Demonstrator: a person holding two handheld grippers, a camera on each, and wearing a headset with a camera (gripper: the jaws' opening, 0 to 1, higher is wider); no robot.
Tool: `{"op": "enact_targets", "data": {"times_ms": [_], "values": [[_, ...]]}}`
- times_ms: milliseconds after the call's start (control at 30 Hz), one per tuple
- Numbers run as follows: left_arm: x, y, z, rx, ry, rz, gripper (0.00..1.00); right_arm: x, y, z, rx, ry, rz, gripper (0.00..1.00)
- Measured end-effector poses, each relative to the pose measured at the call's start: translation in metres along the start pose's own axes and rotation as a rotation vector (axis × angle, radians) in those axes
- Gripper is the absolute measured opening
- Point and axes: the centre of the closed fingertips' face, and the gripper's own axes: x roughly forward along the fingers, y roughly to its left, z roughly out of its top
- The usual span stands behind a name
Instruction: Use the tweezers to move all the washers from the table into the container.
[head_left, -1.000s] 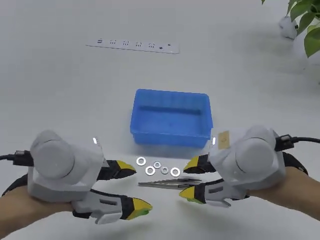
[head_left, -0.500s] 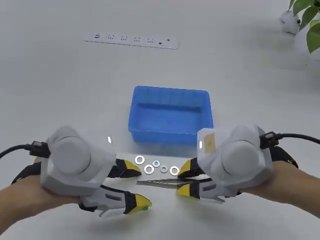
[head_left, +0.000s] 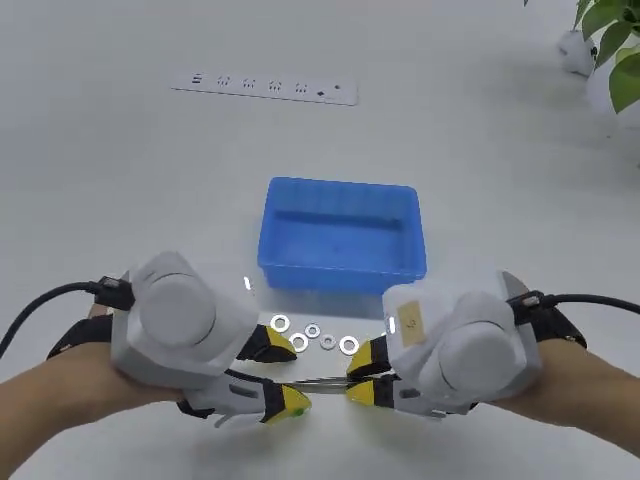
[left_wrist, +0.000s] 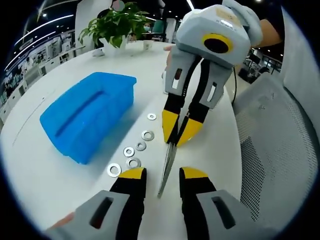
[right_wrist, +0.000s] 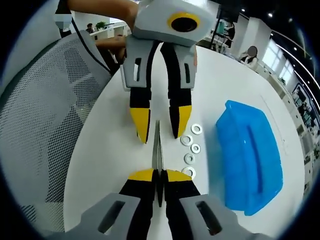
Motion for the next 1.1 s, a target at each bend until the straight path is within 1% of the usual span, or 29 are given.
{"op": "enact_targets", "data": {"times_ms": [33, 67, 133, 233, 333, 400, 467, 500, 567, 600, 700, 767, 800, 867, 900, 967, 1033, 1100], "values": [[0.000, -0.001, 0.000, 0.009, 0.005, -0.003, 0.30, -0.001, -0.001, 0.002, 0.004, -0.010, -0.010, 0.07], [0.000, -0.002, -0.001, 0.019, 0.013, -0.004, 0.29, -0.003, -0.001, 0.006, 0.015, -0.028, -0.014, 0.07], [0.001, -0.002, -0.001, 0.036, 0.018, -0.001, 0.27, -0.005, -0.001, 0.010, 0.027, -0.048, -0.018, 0.07], [0.001, -0.003, -0.002, 0.050, 0.027, 0.000, 0.20, -0.009, -0.002, 0.013, 0.030, -0.056, -0.030, 0.07], [-0.001, -0.002, -0.006, 0.095, 0.062, 0.014, 0.13, -0.011, -0.001, 0.014, 0.034, -0.067, -0.029, 0.07], [-0.003, -0.001, -0.010, 0.113, 0.088, 0.018, 0.08, -0.011, 0.002, 0.014, 0.016, -0.063, -0.028, 0.07], [-0.004, -0.005, -0.011, 0.117, 0.096, 0.002, 0.07, -0.012, 0.004, 0.016, 0.004, -0.069, -0.026, 0.07], [-0.005, -0.008, -0.013, 0.117, 0.113, -0.006, 0.07, -0.012, 0.006, 0.018, 0.003, -0.075, -0.021, 0.07], [-0.008, -0.011, -0.011, 0.156, 0.119, -0.003, 0.07, -0.012, 0.006, 0.018, 0.004, -0.077, -0.022, 0.08], [-0.009, -0.012, -0.011, 0.153, 0.118, -0.003, 0.06, -0.013, 0.007, 0.019, 0.001, -0.079, -0.023, 0.08], [-0.015, -0.016, -0.005, 0.166, 0.104, -0.001, 0.06, -0.015, 0.008, 0.019, -0.015, -0.085, -0.033, 0.08], [-0.021, -0.018, 0.001, 0.171, 0.084, 0.000, 0.06, -0.017, 0.010, 0.020, -0.028, -0.089, -0.032, 0.08], [-0.024, -0.021, 0.005, 0.155, 0.068, -0.014, 0.06, -0.017, 0.011, 0.021, -0.038, -0.090, -0.030, 0.08], [-0.029, -0.022, 0.012, 0.124, 0.028, -0.021, 0.06, -0.017, 0.013, 0.022, -0.051, -0.092, -0.027, 0.08], [-0.031, -0.024, 0.014, 0.104, 0.017, -0.028, 0.06, -0.017, 0.013, 0.022, -0.054, -0.096, -0.029, 0.08], [-0.035, -0.025, 0.017, 0.098, 0.003, -0.032, 0.06, -0.016, 0.013, 0.024, -0.047, -0.108, -0.034, 0.08], [-0.037, -0.026, 0.019, 0.094, 0.002, -0.028, 0.06, -0.016, 0.013, 0.026, -0.049, -0.118, -0.037, 0.08], [-0.039, -0.027, 0.022, 0.104, -0.001, -0.024, 0.06, -0.016, 0.013, 0.028, -0.047, -0.127, -0.041, 0.08]]}}
